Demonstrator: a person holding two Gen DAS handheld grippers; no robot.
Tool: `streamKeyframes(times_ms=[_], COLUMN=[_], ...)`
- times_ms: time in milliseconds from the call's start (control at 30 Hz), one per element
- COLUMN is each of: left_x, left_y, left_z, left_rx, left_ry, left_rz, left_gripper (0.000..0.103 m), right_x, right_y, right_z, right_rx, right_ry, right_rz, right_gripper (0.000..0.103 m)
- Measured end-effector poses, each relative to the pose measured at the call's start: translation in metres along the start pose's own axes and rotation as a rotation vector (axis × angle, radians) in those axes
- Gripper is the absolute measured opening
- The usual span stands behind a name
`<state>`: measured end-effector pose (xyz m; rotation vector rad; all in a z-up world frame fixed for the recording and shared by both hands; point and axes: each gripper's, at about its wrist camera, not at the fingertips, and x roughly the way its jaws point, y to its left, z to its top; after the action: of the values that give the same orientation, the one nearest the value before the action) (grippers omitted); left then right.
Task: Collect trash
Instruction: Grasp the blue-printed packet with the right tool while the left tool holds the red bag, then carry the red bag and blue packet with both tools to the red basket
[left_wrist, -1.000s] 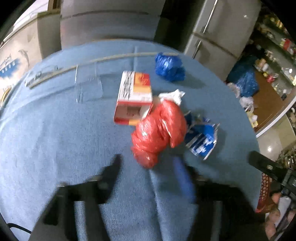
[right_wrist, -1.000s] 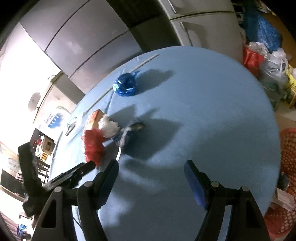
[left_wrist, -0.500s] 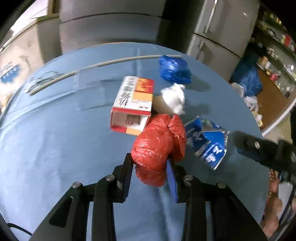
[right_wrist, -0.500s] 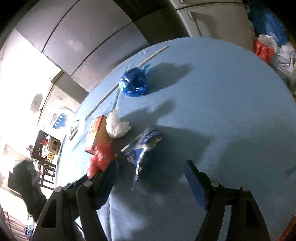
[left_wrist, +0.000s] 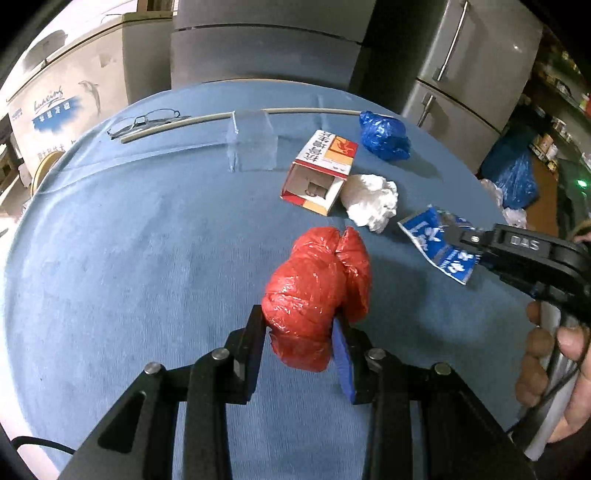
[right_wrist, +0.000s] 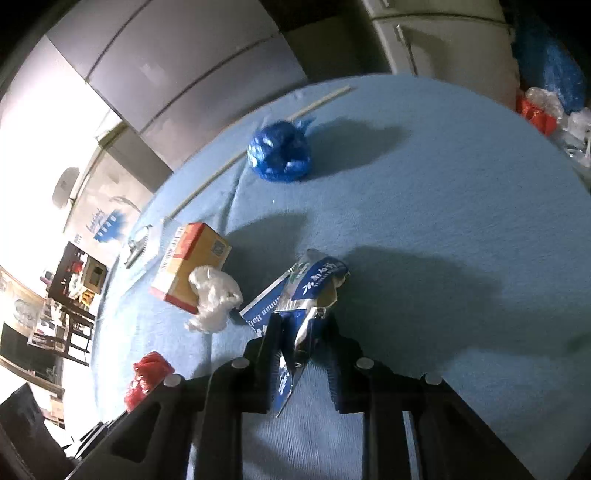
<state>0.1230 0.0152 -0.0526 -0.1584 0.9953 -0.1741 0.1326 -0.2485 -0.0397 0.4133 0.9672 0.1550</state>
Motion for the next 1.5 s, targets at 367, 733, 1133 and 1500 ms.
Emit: streamKeyframes(times_ms=[367, 733, 1133, 1500], left_x=[-0.012, -0.016, -0.024, -0.026], left_y=[-0.042, -0.072, -0.090, -0.117], left_z=[-0.015, -0.025, -0.029, -0.038], left_rx=[0.072, 0.136, 0.179, 0.239], left_ry=[-0.006, 0.005, 0.000, 0.004], left_rz=[-0.023, -0.016, -0.011, -0.031], left_gripper=[0.036, 0.036, 0.036, 0.036], right_x=[-0.064, -0.107, -0.135, -0.186], right_y=[-0.049, -0.072, -0.093, -0.148], right_z=[-0.048, -0.074, -0.086, -0.104], right_rx=[0.078, 0.118, 0.149, 0.253], right_ry=[-0.052, -0.101, -0.144, -0.228], right_rz=[-0.017, -0.012, -0.024, -0.107], right_gripper=[0.024, 0.023, 0.023, 0.023])
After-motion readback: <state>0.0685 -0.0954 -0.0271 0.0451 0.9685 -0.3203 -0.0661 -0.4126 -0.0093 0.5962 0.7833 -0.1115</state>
